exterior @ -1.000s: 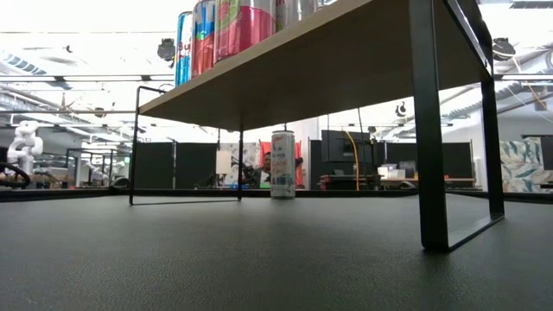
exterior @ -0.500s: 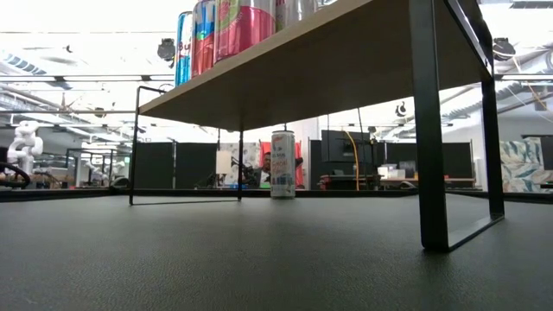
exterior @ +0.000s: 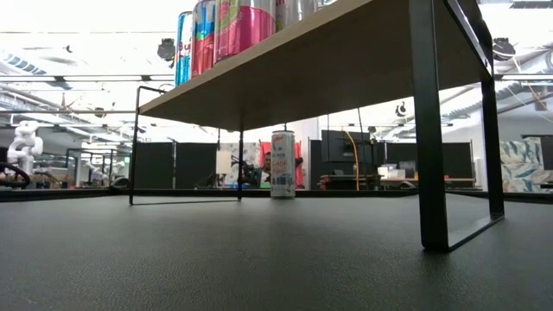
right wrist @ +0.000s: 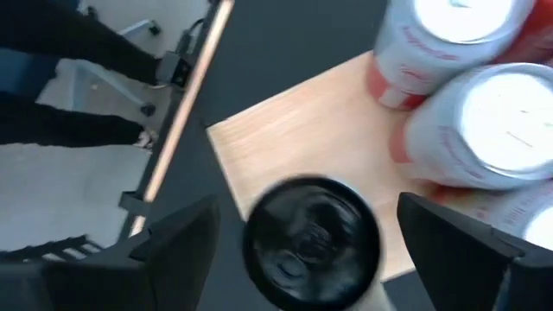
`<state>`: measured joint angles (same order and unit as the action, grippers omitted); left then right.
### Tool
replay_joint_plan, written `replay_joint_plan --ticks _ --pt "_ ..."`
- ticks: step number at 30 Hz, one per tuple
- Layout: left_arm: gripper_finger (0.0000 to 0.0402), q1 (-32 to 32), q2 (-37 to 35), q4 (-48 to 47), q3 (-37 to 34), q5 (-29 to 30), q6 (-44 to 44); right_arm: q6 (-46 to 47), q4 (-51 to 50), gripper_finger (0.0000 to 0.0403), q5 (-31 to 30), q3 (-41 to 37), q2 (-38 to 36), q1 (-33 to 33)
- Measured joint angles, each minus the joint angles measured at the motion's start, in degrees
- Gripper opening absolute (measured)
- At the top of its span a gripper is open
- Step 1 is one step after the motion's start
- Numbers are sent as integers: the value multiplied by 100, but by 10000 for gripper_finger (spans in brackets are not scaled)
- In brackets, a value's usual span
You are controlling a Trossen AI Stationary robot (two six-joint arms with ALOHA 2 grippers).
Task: Place canned beverage on shelf
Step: Put the bottom white soda can on the shelf aligned with the other white soda can
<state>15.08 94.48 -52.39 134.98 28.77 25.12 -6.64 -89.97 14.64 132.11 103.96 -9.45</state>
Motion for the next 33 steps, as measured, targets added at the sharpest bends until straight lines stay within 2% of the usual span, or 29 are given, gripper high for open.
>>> replay_joint_plan --ticks 3,16,20,33 --pt "396 -7 0 -61 0 2 1 -12 -5 326 214 -2 97 -33" --pt "396 -7 0 -88 0 26 -4 -494 -1 325 234 -2 123 -149" --pt "396 -7 0 -89 0 26 -4 -790 -7 325 516 -2 123 -178" --pt "396 -7 0 -90 0 26 -7 -1499 183 325 187 -2 123 -354"
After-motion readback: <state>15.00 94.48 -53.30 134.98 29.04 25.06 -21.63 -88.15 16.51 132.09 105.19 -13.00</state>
